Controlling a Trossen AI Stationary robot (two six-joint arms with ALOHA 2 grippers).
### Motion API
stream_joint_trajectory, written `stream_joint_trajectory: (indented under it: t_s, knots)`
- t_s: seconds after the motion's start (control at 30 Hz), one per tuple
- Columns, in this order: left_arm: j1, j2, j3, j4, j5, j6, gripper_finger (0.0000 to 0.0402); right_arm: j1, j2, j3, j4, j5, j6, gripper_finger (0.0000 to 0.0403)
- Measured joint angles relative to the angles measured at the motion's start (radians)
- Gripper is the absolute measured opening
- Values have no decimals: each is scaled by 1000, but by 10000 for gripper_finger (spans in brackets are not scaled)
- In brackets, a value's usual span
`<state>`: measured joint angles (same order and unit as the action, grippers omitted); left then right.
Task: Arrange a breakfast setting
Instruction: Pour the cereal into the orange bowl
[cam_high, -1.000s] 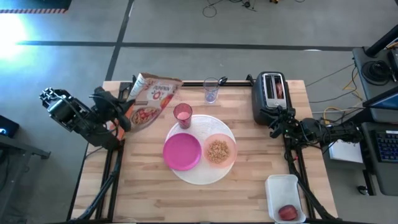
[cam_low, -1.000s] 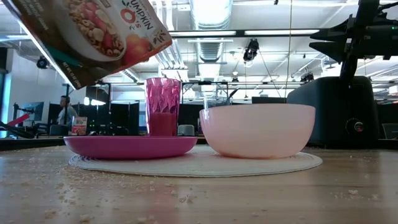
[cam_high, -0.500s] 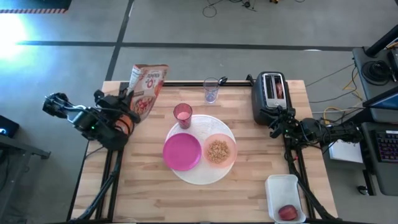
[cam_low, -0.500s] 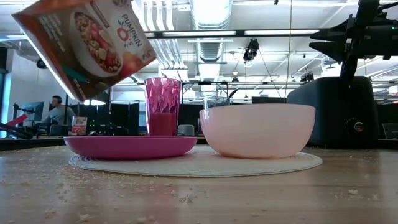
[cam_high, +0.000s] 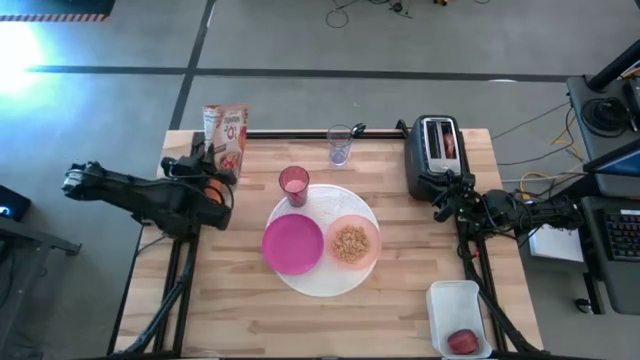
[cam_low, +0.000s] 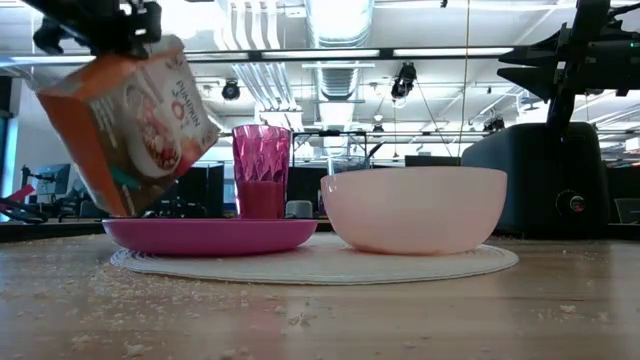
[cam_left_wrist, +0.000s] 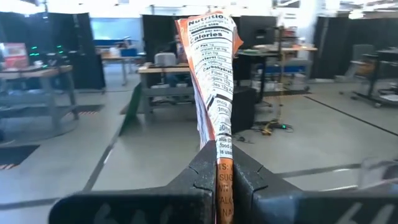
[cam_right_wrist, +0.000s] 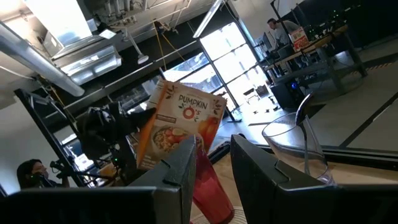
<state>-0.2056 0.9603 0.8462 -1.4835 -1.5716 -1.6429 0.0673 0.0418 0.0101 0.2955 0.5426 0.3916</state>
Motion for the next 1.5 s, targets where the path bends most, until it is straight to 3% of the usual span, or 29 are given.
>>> stream_joint_trajectory:
  t_s: [0.33,0.57,1.2,1.5]
  knots:
    - [133,8,-141,175,-14,-43,0,0,0,0,0,0,0,91]
    - [103,27,-152,201,-15,-43,0,0,0,0,0,0,0,91]
    - [-37,108,-91,274,320,-44,0,0,0,0,0,0,0,91]
    - [-75,194,-90,281,431,-156,0,0,0,0,0,0,0,91]
